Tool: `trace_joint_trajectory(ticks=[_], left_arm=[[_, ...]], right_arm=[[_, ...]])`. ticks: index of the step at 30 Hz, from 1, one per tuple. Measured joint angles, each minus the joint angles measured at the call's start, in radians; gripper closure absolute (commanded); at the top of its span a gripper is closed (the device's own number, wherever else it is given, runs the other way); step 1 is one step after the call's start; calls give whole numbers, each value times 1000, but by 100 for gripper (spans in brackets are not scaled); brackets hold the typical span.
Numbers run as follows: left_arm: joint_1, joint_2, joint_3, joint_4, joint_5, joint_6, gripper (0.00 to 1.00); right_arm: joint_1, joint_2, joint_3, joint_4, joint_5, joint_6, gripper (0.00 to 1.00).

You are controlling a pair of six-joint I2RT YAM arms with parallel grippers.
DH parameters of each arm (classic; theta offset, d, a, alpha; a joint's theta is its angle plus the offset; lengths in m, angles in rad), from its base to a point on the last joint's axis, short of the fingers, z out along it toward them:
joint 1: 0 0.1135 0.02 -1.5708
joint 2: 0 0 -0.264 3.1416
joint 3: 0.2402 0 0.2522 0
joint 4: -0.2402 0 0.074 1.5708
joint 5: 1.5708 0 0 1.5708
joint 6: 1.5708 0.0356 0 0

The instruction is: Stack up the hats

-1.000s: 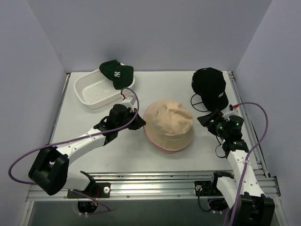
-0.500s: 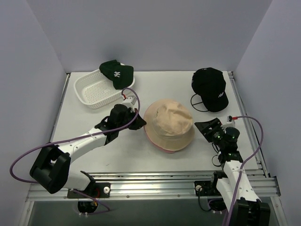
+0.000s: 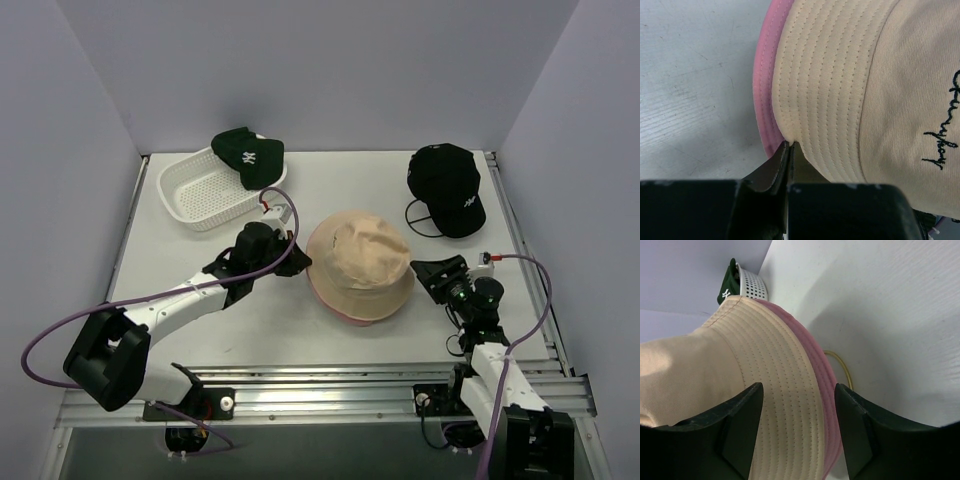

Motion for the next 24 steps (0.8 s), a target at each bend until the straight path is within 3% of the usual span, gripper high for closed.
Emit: trace_joint_trajectory(ticks=[15, 24], left_arm=[[-8, 8, 0, 6, -14, -5, 98], [-13, 8, 0, 6, -26, -8, 97]], right_arm=[[80, 39, -32, 115, 68, 81, 49], [85, 9, -32, 96, 97, 92, 44]])
